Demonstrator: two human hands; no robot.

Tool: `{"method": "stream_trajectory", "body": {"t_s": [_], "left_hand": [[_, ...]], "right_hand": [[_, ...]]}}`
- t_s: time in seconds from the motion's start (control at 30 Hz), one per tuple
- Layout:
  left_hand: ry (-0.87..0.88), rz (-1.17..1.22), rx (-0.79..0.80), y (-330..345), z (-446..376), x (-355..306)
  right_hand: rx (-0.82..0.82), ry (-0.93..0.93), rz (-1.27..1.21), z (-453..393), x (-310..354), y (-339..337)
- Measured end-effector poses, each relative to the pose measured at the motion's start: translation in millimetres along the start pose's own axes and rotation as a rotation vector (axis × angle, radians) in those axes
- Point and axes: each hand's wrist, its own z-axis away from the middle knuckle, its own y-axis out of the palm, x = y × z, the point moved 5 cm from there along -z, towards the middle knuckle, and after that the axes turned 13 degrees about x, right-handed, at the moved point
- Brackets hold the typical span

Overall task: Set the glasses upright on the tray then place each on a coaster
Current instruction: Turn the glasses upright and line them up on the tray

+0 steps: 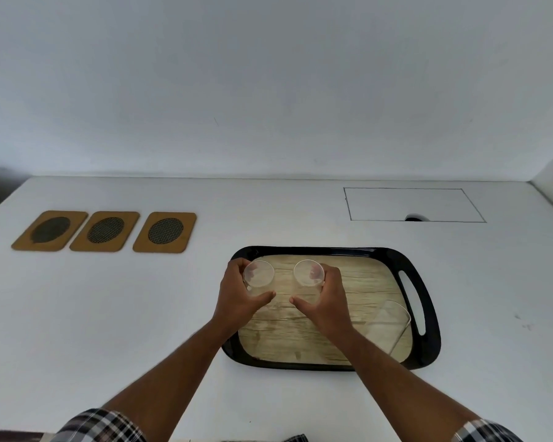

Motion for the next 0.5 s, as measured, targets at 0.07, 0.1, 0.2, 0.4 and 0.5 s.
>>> {"method": "stream_trajectory", "body": {"t_s": [0.07,0.1,0.2,0.4,0.5], "left_hand": [[0.010,-0.003,-0.002,-1,1,0],[0.016,-0.004,-0.002,-1,1,-1],[0.038,-0.017,-0.005,-2,2,-1],[0.060,-0.044,0.027,-8,9,3],[0.082,-0.079,-0.012,-14,14,9]], "right_hand": [[0.005,0.003,0.003,0,0,1],[0.008,0.006,0.006,0,0,0],[0.028,0.013,0.035,1,2,0],[0.043,0.018,0.041,9,11,-8],[0.041,0.033,0.025,16,16,-18]]}}
